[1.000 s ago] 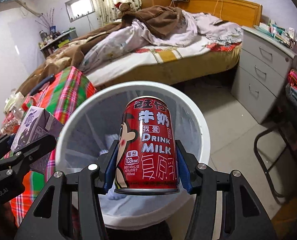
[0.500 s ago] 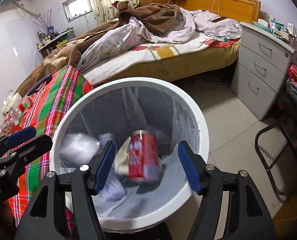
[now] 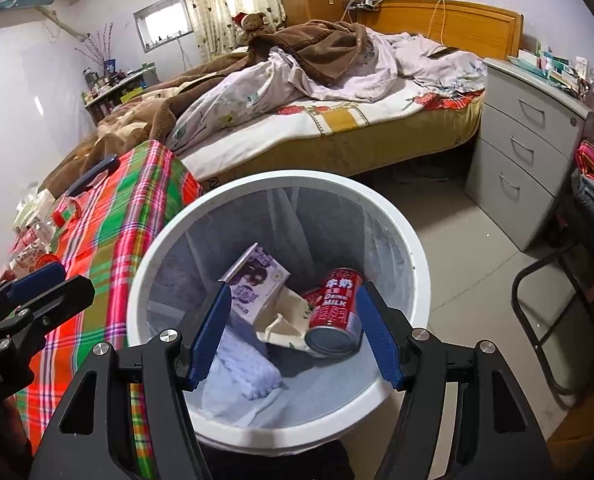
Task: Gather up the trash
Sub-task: 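Carry the can and carton over the white bin and open both tools, then move both tools back over the bed toward the remaining trash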
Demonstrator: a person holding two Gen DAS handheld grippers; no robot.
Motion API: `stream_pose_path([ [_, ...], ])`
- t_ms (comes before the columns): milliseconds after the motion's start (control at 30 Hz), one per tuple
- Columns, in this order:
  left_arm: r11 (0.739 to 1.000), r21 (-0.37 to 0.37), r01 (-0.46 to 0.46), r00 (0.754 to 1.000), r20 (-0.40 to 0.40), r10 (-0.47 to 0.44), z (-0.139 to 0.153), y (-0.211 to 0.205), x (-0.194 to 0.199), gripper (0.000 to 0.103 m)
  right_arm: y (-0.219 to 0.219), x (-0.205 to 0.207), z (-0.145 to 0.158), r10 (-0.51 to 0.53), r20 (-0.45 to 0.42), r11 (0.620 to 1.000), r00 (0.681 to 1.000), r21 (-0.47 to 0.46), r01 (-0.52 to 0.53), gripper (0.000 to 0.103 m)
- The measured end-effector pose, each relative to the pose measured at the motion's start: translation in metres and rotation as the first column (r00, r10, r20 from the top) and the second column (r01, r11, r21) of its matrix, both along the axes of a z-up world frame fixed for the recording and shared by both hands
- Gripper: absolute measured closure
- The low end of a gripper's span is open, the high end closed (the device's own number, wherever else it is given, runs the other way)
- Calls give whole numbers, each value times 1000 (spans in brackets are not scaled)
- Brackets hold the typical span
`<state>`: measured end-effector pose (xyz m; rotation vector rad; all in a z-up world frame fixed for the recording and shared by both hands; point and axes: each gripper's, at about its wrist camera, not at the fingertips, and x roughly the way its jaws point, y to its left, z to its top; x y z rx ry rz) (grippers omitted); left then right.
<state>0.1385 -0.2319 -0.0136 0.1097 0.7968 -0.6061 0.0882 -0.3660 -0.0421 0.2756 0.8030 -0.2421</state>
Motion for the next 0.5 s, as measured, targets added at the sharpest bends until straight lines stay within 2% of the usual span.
stream_pose_path([
  [500, 995, -31, -100, 994, 49, 101, 19, 63, -16, 36, 42, 3, 17, 81, 72, 997, 994, -18, -80, 37],
])
